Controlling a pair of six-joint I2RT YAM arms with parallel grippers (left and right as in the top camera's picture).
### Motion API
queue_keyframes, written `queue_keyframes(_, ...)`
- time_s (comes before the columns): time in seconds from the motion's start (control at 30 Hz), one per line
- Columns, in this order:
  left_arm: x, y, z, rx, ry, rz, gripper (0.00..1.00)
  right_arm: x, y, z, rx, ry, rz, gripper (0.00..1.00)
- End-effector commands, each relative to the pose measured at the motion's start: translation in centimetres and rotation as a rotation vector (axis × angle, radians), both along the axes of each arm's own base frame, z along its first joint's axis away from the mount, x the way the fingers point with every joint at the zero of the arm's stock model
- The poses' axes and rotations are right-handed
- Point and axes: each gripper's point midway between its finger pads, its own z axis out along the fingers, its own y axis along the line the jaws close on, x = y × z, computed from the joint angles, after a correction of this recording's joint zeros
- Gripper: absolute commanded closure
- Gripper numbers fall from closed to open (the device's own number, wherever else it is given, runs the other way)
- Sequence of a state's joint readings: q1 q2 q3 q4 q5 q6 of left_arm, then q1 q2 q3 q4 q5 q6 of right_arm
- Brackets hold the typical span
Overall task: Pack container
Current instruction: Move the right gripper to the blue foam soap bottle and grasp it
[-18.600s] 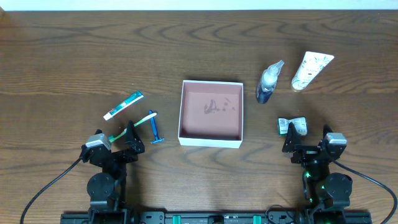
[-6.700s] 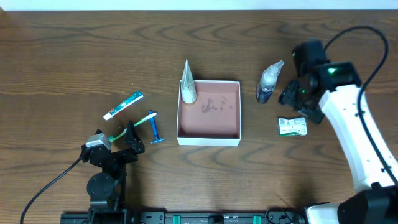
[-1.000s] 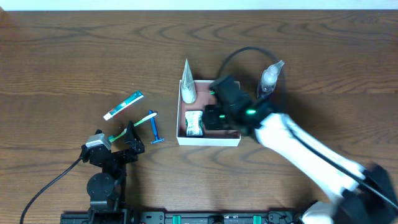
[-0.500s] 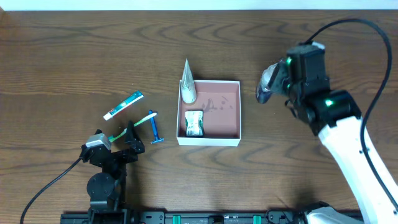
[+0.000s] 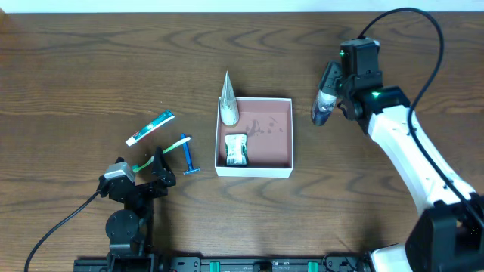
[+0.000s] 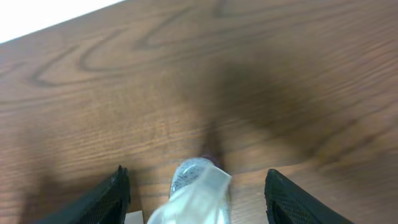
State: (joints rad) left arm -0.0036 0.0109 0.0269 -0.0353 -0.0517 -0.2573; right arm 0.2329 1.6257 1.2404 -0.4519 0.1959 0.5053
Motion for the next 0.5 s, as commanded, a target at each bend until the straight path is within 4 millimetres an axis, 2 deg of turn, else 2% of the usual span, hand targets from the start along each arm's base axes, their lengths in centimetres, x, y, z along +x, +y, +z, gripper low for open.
queue_keyframes(0.0, -0.1, 0.2, -1.8, 0.014, 0.054, 0.010, 0.02, 0.3, 0.5, -1.3, 0.008, 0.029, 0.034, 0.33)
queue_keyframes(0.17, -0.1, 0.2, -1.8, 0.014, 0.054, 0.010, 0.02, 0.3, 0.8, -3.5, 0.010, 0.083, 0.044, 0.38)
queue_keyframes(0.27, -0.1, 0.2, -1.8, 0.014, 0.054, 0.010, 0.02, 0.3, 1.0, -4.1, 0.017, 0.097, 0.053, 0.48)
queue_keyframes(0.4, -0.1, 0.2, -1.8, 0.014, 0.054, 0.010, 0.02, 0.4, 1.0, -4.0, 0.018, 0.089, 0.053, 0.67)
queue_keyframes(0.47, -0.1, 0.2, -1.8, 0.014, 0.054, 0.010, 0.02, 0.4, 1.0, -4.0, 0.017, 0.089, 0.053, 0.73)
